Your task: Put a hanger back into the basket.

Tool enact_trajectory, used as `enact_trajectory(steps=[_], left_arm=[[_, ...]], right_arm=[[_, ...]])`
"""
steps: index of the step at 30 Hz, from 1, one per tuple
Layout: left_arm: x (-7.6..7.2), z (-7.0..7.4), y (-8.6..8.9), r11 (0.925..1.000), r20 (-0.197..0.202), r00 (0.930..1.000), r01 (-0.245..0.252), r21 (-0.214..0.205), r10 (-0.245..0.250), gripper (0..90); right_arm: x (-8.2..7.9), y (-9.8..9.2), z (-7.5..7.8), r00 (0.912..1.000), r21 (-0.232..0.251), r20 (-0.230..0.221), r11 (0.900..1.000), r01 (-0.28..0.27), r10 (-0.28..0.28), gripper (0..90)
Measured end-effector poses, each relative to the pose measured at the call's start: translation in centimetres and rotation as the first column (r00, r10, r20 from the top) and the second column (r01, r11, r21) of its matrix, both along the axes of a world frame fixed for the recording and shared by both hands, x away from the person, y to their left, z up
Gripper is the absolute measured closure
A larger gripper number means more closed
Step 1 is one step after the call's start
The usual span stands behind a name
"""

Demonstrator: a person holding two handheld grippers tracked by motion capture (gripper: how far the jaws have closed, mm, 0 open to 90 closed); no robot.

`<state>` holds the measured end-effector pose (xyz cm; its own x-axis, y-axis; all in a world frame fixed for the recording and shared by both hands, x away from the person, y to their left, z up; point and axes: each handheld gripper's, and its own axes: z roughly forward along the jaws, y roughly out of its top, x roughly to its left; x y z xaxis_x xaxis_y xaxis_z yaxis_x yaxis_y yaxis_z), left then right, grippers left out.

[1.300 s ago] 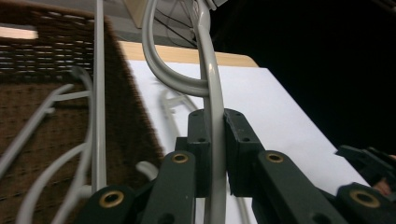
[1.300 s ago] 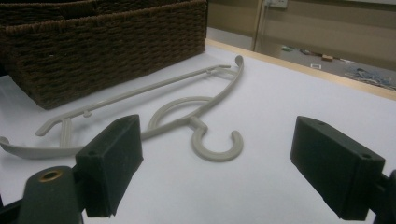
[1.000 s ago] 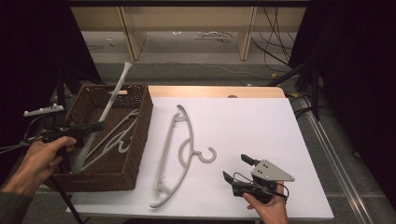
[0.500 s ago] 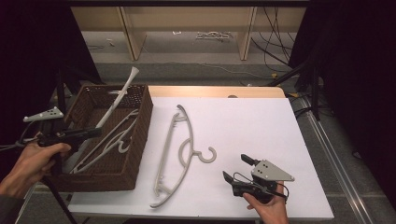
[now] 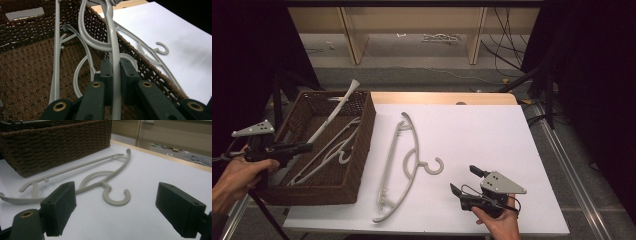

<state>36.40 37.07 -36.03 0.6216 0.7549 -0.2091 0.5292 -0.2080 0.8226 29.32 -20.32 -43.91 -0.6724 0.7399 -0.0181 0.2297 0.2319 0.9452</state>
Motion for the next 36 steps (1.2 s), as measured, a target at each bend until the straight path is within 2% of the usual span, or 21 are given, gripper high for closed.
enact_trajectory(steps=[2, 5, 6, 7, 9, 10, 14, 16, 17, 18, 20, 21, 22, 23, 25, 28, 30, 31, 33, 34, 36], left_arm=[[-0.1, -0.2, 0.1, 0.9995, 0.01, 0.9998, 0.019, 0.023, -0.019, 81.3], [0.0, -0.3, 0.1, 0.9988, 0.016, 0.9992, 0.036, 0.032, -0.037, 81.3], [0.1, -0.3, 0.2, 0.9985, 0.01, 0.9991, 0.04, 0.039, -0.04, 81.3], [0.1, -0.2, 0.2, 0.9982, 0.01, 0.999, 0.042, 0.042, -0.043, 81.3], [0.2, -0.2, 0.3, 0.9972, 0.012, 0.9984, 0.055, 0.051, -0.056, 81.3], [0.2, -0.1, 0.6, 0.996, 0.014, 0.9985, 0.052, 0.073, -0.053, 81.3], [0.2, -0.1, 0.9, 0.9963, 0.02, 0.9985, 0.049, 0.07, -0.051, 81.3], [0.3, -0.4, 1.0, 0.9947, 0.006, 0.9983, 0.057, 0.086, -0.058, 81.3], [0.3, -0.4, 1.0, 0.9947, 0.006, 0.9983, 0.057, 0.086, -0.058, 81.3], [0.5, -0.7, 1.1, 0.9932, -0.006, 0.9984, 0.057, 0.102, -0.057, 81.3], [0.6, -1.0, 1.1, 0.9931, -0.017, 0.9986, 0.052, 0.106, -0.05, 81.3], [1.0, -1.3, 0.9, 0.9889, -0.045, 0.9969, 0.069, 0.131, -0.064, 81.3], [1.0, -1.3, 0.9, 0.9889, -0.045, 0.9969, 0.069, 0.131, -0.064, 81.3], [1.1, -1.4, 0.8, 0.9862, -0.055, 0.9961, 0.076, 0.147, -0.069, 81.3], [1.4, -1.7, 0.4, 0.9818, -0.07, 0.9942, 0.092, 0.166, -0.081, 81.3], [1.5, -1.7, 0.3, 0.9794, -0.08, 0.9926, 0.104, 0.173, -0.092, 81.2], [1.6, -1.9, 0.3, 0.9744, -0.079, 0.992, 0.112, 0.195, -0.098, 81.2], [1.7, -1.8, 0.5, 0.9586, -0.104, 0.9869, 0.146, 0.245, -0.123, 81.2], [1.8, -2.1, 0.2, 0.9544, -0.127, 0.9852, 0.145, 0.261, -0.115, 81.1], [1.8, -2.2, 0.1, 0.9468, -0.136, 0.9823, 0.162, 0.278, -0.128, 81.0], [2.0, -2.5, -0.5, 0.9226, -0.152, 0.9782, 0.185, 0.338, -0.141, 81.0]], right_arm=[[0.0, 0.0, 0.0, 1.0, 0.0, -0.001, 1.0, 0.0, 0.0, 17.6], [-0.1, -0.1, 0.1, 0.9999, -0.013, -0.012, 0.9999, 0.002, -0.002, 17.6], [0.1, 0.1, -0.1, 1.0, 0.011, 0.007, 0.9999, -0.003, 0.003, 17.6], [-0.1, 0.1, 0.0, 0.9997, 0.009, -0.025, 1.0, -0.002, 0.002, 17.6], [-0.1, 0.0, 0.0, 0.9998, 0.0, -0.017, 1.0, 0.0, 0.0, 17.6], [0.0, 0.0, 0.0, 1.0, 0.0, 0.0, 1.0, 0.0, 0.0, 17.6], [0.1, 0.0, 0.0, 1.0, 0.002, 0.0, 1.0, 0.001, -0.001, 17.6], [0.1, 0.1, -0.1, 1.0, 0.015, -0.004, 0.9999, -0.005, 0.005, 17.6], [0.0, 0.2, -0.1, 0.9998, 0.021, -0.02, 0.9997, -0.007, 0.008, 17.6], [0.0, 0.1, -0.1, 0.9997, 0.016, -0.024, 0.9999, -0.006, 0.006, 17.6], [-0.1, 0.1, 0.0, 0.9997, 0.005, -0.023, 1.0, 0.002, -0.001, 17.6], [-0.1, 0.1, 0.0, 0.9997, 0.006, -0.024, 1.0, 0.001, -0.001, 17.6], [-0.1, 0.1, 0.0, 0.9997, 0.006, -0.024, 1.0, 0.001, -0.001, 17.6], [0.0, 0.1, 0.0, 1.0, -0.003, -0.003, 1.0, 0.003, -0.003, 17.6], [-0.1, 0.1, 0.0, 0.9997, 0.004, -0.023, 1.0, 0.001, -0.001, 17.6], [0.1, 0.0, -0.1, 1.0, -0.002, -0.003, 1.0, 0.002, -0.002, 17.6], [0.1, 0.0, -0.1, 1.0, -0.001, -0.004, 1.0, 0.002, -0.002, 17.6], [0.0, 0.1, 0.0, 1.0, -0.001, -0.005, 1.0, 0.001, -0.001, 17.7], [0.0, 0.1, 0.0, 1.0, -0.002, -0.006, 1.0, -0.001, 0.001, 17.6], [0.1, 0.1, 0.0, 1.0, -0.002, -0.006, 1.0, -0.001, 0.001, 17.6], [0.1, 0.1, 0.0, 1.0, 0.0, -0.008, 1.0, 0.0, 0.0, 17.6]])
